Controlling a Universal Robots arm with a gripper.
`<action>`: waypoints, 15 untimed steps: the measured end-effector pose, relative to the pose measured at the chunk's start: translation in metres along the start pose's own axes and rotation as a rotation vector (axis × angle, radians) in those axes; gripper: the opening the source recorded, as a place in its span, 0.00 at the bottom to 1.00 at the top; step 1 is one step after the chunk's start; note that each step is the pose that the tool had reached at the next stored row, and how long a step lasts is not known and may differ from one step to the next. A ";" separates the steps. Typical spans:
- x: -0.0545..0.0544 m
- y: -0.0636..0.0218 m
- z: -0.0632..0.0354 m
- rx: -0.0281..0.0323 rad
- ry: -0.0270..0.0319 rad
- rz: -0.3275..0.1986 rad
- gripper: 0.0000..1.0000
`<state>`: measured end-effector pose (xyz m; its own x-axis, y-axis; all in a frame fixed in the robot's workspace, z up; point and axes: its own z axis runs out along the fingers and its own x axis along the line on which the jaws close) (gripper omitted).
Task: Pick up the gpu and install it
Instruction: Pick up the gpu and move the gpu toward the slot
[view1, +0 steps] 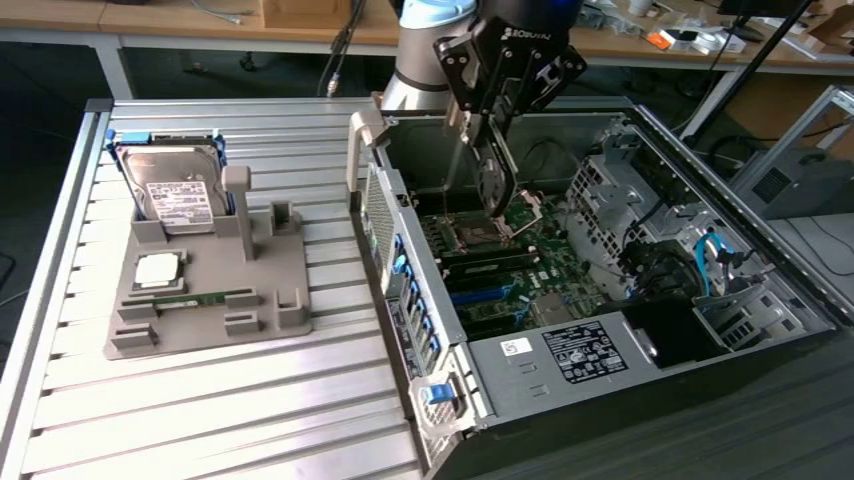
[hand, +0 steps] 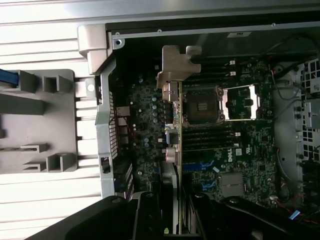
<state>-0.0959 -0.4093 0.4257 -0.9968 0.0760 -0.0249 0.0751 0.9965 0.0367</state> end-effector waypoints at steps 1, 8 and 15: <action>0.000 0.0000 0.0002 0.0001 0.0000 0.000 0.27; -0.005 0.0000 0.0021 0.0007 0.0000 0.000 0.27; -0.010 0.0002 0.0039 0.0018 -0.0001 0.000 0.27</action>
<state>-0.0861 -0.4097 0.4220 -0.9968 0.0760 -0.0250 0.0751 0.9966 0.0349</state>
